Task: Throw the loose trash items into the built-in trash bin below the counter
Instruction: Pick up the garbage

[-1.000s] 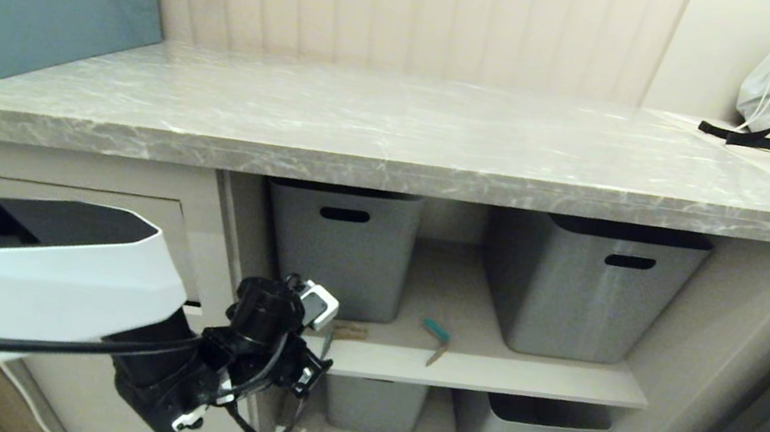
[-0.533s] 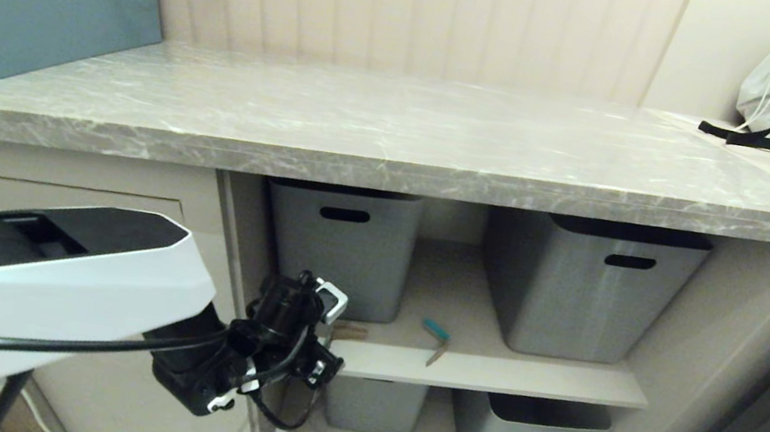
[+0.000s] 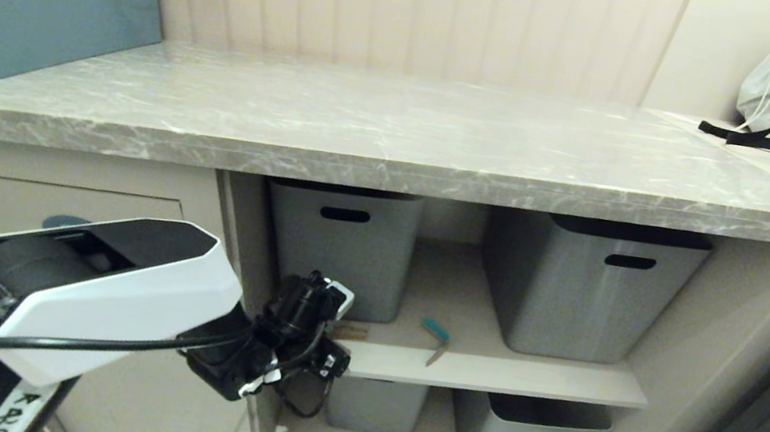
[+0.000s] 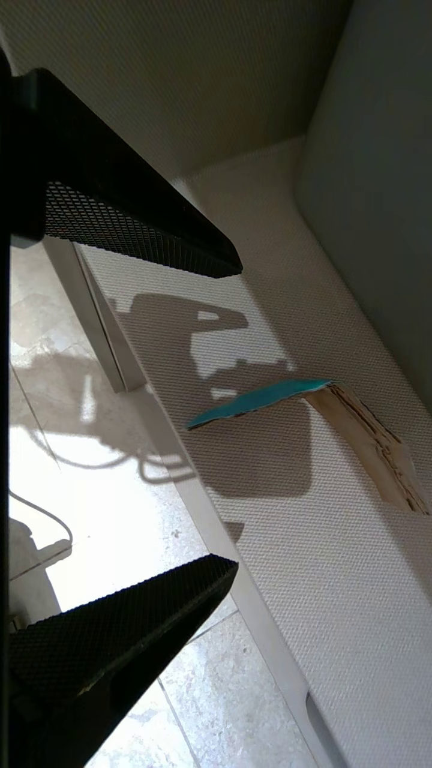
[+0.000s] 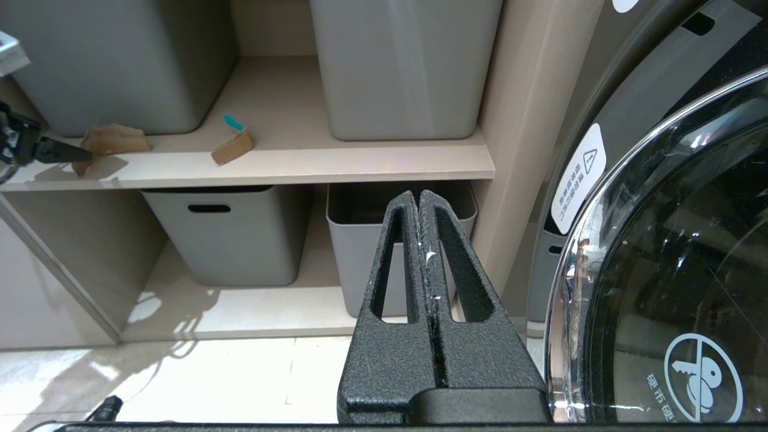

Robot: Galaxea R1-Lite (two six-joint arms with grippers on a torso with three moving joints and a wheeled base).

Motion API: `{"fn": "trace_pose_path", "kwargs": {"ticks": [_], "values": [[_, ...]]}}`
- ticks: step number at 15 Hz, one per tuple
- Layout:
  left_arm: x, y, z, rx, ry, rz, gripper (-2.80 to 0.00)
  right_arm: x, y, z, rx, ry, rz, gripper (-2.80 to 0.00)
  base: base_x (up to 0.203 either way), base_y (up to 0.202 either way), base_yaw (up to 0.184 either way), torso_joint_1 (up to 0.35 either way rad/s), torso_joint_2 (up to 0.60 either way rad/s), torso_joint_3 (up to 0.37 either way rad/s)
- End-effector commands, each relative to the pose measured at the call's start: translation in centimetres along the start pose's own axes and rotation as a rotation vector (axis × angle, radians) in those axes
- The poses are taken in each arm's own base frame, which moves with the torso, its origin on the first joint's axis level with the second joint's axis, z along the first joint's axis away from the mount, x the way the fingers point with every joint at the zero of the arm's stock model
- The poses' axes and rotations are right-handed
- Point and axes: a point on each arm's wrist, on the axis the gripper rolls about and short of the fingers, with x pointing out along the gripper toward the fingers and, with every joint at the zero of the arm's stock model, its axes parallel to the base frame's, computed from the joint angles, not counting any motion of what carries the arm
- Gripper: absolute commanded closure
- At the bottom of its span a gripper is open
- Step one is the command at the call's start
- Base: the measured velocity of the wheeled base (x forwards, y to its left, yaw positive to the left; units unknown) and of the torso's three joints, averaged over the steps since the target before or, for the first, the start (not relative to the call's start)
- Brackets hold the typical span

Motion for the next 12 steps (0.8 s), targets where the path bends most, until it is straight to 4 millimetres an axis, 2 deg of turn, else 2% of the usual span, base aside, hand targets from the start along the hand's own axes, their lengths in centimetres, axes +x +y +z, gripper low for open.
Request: {"fn": "trace_pose_path", "kwargs": {"ticks": [1,10,11,12], "values": [[0.8,-0.1,-0.4,-0.002,0.010,0.003,-2.80,0.0,0.0,0.0,0.000,0.000,0.001,0.00,0.000,0.000,0.000,0.000,0.00,0.000],[2.9,0.5,-0.4,-0.025,0.025,0.018,-2.80,0.0,0.0,0.0,0.000,0.000,-0.001,0.00,0.000,0.000,0.000,0.000,0.00,0.000],[3.0,0.5,-0.4,-0.030,0.024,0.018,0.00,0.0,0.0,0.0,0.000,0.000,-0.001,0.00,0.000,0.000,0.000,0.000,0.00,0.000],[3.1,0.4,-0.5,-0.030,0.026,0.018,0.00,0.0,0.0,0.0,0.000,0.000,0.000,0.00,0.000,0.000,0.000,0.000,0.00,0.000]]}}
